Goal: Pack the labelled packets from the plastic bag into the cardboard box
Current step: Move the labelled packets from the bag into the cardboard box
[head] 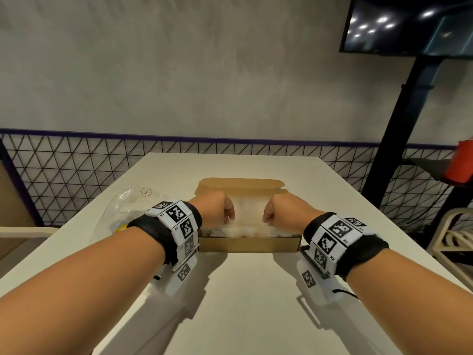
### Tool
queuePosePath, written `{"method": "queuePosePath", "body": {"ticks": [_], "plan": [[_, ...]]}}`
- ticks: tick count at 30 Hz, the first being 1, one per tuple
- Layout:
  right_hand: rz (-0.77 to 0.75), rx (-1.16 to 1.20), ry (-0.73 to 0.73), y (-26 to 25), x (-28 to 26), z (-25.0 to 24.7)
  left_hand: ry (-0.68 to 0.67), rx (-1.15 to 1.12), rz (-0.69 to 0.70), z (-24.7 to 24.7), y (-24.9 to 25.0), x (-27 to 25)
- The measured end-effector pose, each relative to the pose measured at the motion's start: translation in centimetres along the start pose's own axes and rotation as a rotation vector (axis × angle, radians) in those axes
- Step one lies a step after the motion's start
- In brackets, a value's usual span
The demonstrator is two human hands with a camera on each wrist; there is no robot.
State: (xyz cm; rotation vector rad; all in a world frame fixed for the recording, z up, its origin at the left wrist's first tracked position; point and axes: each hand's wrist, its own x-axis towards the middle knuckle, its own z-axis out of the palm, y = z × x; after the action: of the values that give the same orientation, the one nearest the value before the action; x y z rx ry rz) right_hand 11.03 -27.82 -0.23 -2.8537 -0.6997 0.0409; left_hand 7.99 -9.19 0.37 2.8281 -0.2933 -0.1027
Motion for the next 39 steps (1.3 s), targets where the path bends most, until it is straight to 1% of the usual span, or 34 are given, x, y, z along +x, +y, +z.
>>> {"method": "queuePosePath", "body": {"ticks": [1, 3, 4, 5, 6, 9, 10, 11, 13, 16, 19, 23, 27, 29, 34, 39], "plan": [[0.01, 0.026, 0.025, -0.1, -0.1, -0.4, 0.031, -0.014, -0.021, 0.0, 0.0, 0.0], [0.02, 0.042, 0.081, -0.3, -0.4, -1.3, 0.172, -0.047, -0.054, -0.2, 0.2, -0.1], [0.019, 0.032, 0.083, -0.5, -0.5, -1.6, 0.244, -0.05, -0.061, -0.4, 0.3, -0.2], [0.015, 0.016, 0.053, -0.7, -0.6, -1.7, 0.27, -0.041, -0.06, -0.4, 0.4, -0.2], [0.007, -0.004, -0.004, -1.0, -0.7, -1.5, 0.225, -0.02, -0.061, -0.3, 0.6, -0.3], [0.005, -0.122, -0.225, -1.7, -1.0, 0.3, -0.089, 0.13, -0.068, 1.2, 1.6, -0.7], [0.011, -0.151, -0.274, -1.9, -1.1, 1.0, -0.149, 0.173, -0.078, 1.8, 1.8, -0.8], [0.015, -0.165, -0.302, -2.0, -1.1, 1.4, -0.177, 0.193, -0.09, 2.3, 1.8, -0.9], [0.022, -0.17, -0.314, -2.0, -1.1, 1.8, -0.182, 0.192, -0.101, 2.7, 1.7, -0.9], [0.045, -0.157, -0.328, -1.9, -1.1, 1.6, -0.166, 0.119, -0.12, 2.4, 1.6, -1.0], [0.045, -0.166, -0.338, -1.8, -1.1, 1.6, -0.206, 0.16, -0.126, 2.1, 1.7, -1.1], [0.043, -0.157, -0.32, -2.1, -1.0, 1.5, -0.183, 0.13, -0.112, 2.0, 2.0, -1.1], [0.018, -0.212, -0.333, -2.5, -0.8, 1.4, -0.242, 0.147, -0.125, 2.0, 2.1, -1.1], [0.035, -0.203, -0.326, -2.5, -0.6, 1.2, -0.25, 0.152, -0.135, 1.8, 2.0, -0.9], [0.09, -0.171, -0.283, -2.3, 0.3, 1.5, -0.247, 0.253, -0.169, 1.6, 1.7, -0.2], [0.127, -0.178, -0.294, -2.3, 0.9, 1.2, -0.286, 0.23, -0.21, 0.9, 1.9, 0.4]]}}
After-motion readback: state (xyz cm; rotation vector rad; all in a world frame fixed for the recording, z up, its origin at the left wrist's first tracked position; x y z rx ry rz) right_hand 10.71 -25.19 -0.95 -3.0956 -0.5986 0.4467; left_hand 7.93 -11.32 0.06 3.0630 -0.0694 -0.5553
